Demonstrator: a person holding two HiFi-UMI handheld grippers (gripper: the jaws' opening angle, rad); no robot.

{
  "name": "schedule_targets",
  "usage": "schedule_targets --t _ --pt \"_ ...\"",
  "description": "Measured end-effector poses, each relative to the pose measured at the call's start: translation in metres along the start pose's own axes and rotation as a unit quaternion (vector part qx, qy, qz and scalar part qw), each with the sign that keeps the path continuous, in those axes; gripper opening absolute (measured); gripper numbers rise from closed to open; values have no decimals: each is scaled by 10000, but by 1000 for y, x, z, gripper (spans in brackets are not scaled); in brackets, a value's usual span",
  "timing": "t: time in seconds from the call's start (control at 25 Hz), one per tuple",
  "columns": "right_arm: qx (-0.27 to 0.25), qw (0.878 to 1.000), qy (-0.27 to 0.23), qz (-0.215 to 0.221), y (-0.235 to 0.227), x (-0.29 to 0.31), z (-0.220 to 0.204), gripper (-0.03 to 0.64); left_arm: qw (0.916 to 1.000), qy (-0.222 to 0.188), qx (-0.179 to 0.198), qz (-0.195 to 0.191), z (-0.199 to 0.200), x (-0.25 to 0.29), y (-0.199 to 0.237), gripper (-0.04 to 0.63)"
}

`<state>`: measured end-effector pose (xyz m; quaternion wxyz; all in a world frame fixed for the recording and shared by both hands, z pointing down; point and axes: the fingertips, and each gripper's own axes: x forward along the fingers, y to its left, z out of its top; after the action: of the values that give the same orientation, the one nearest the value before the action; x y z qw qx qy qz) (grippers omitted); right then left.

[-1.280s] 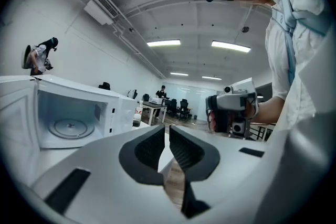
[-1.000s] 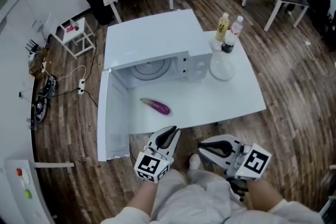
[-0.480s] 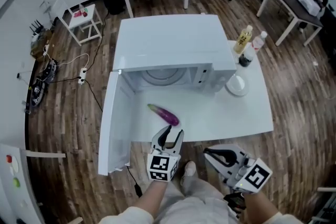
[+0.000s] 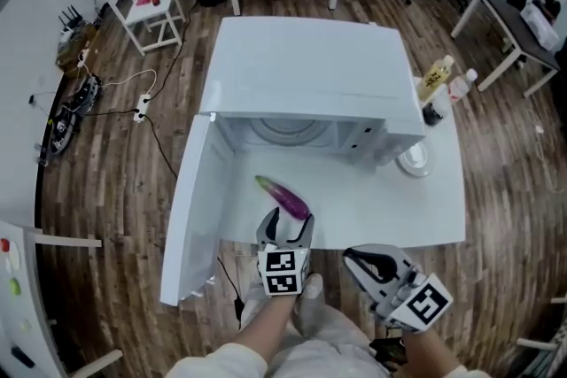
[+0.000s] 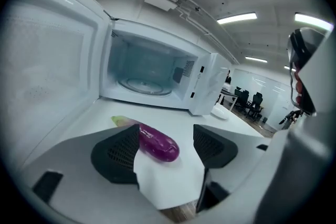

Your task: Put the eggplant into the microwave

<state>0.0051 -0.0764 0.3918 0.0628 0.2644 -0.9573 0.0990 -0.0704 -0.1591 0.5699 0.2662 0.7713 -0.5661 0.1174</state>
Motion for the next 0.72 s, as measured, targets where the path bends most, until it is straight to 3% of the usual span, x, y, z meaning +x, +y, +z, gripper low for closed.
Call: schedule_targets --t 0.4,0.72 --pt "51 9999 89 74 -15 5 -5 35 9952 507 -647 540 -25 29 13 354" --pt "107 9999 101 48 -21 0 -8 35 9929 710 -503 813 -28 44 15 354"
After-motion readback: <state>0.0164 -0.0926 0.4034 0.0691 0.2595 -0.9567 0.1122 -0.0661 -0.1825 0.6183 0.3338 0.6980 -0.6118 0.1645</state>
